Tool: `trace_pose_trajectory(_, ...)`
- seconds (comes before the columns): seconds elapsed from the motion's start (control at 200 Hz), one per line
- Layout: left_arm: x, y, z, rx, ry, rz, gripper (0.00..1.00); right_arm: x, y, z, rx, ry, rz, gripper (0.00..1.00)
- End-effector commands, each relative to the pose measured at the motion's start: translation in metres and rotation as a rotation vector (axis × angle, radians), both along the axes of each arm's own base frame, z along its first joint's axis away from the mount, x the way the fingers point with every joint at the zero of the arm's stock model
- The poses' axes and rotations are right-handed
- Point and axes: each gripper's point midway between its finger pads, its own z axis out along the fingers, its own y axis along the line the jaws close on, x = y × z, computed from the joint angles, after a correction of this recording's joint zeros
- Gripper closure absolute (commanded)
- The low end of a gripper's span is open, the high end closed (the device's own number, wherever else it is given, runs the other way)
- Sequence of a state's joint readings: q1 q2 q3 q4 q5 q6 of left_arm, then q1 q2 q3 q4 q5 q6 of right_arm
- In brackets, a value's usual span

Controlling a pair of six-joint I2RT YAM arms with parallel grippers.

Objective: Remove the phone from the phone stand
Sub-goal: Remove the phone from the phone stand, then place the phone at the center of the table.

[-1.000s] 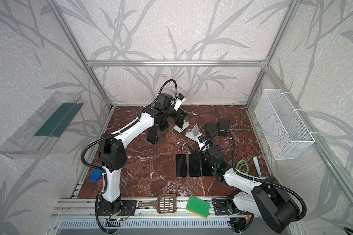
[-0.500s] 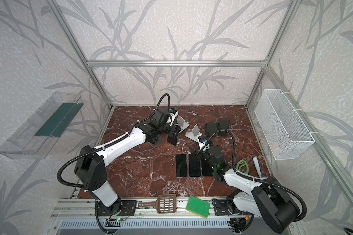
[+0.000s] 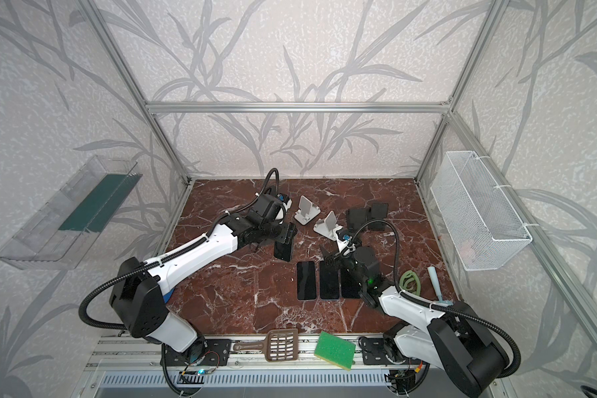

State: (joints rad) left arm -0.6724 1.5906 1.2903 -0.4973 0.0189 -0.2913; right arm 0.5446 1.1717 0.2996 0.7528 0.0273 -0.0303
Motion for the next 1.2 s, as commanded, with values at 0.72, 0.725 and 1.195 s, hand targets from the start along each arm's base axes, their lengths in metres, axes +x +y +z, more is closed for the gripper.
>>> trace_pose_trajectory(0.72, -0.029, 0.007, -0.056, 0.061, 0.233, 0.086, 0.65, 0.0, 0.0, 0.012, 0.031, -0.035, -0.011, 0.01)
trace_pose_trajectory(0.725, -0.029, 0.007, -0.056, 0.06, 0.233, 0.087, 0.65, 0.0, 0.0, 0.012, 0.031, -0.035, -0.011, 0.01)
trace_pose_trajectory(1.195, -0.035, 0.013, -0.095, 0.095, 0.3, 0.163, 0.66, 0.0, 0.001, 0.012, 0.038, -0.03, -0.007, 0.01)
